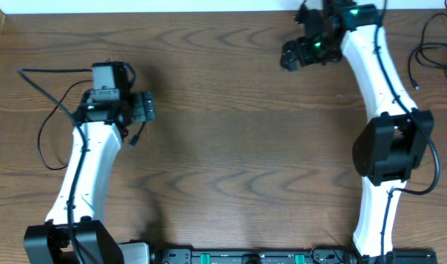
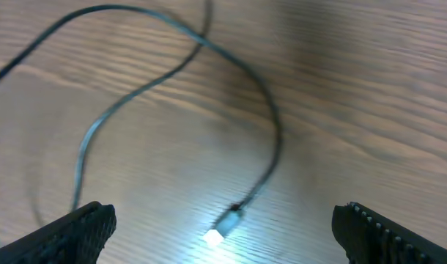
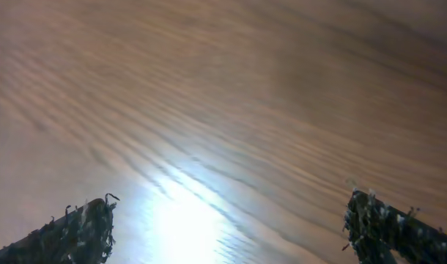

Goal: Untangle cables

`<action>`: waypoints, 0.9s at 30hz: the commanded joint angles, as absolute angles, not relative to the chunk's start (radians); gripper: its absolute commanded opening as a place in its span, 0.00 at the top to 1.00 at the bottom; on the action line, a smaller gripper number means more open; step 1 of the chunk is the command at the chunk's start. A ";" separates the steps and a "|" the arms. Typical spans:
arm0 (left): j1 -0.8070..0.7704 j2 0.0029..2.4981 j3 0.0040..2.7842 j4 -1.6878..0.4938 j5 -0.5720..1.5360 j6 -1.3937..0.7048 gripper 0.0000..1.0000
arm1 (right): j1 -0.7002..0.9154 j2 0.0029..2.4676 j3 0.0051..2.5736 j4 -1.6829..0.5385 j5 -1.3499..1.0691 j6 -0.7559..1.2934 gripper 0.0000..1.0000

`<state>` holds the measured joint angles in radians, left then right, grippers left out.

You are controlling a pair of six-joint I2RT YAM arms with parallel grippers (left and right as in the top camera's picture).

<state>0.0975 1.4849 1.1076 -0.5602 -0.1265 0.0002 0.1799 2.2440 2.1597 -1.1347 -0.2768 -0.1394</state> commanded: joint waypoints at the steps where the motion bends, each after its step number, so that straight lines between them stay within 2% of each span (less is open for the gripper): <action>1: 0.167 1.468 1.117 -0.551 -0.143 0.022 0.01 | 0.213 2.239 2.146 -1.140 -0.283 -0.151 0.01; 9: 0.343 1.468 1.117 -0.628 -0.142 0.007 0.04 | 0.282 2.239 2.145 -1.141 -0.281 -0.152 0.01; 14: 0.413 1.468 1.117 -0.681 -0.093 0.046 0.20 | 0.302 2.239 2.145 -1.141 -0.268 -0.151 0.01; 15: 0.433 1.468 1.117 -0.684 -0.105 0.042 0.20 | 0.309 2.239 2.144 -1.141 -0.268 -0.151 0.01; 22: 0.582 1.465 1.117 -0.637 -0.121 -0.040 0.20 | 0.339 2.239 2.144 -1.148 -0.268 -0.151 0.01; 27: 0.708 1.471 1.117 -0.601 -0.117 -0.136 0.16 | 0.362 2.241 2.144 -1.148 -0.268 -0.152 0.01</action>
<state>0.6426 1.4845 1.1076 -0.6167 -0.1112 -0.0589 0.3397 2.2440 2.1513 -1.1446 -0.2695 -0.1398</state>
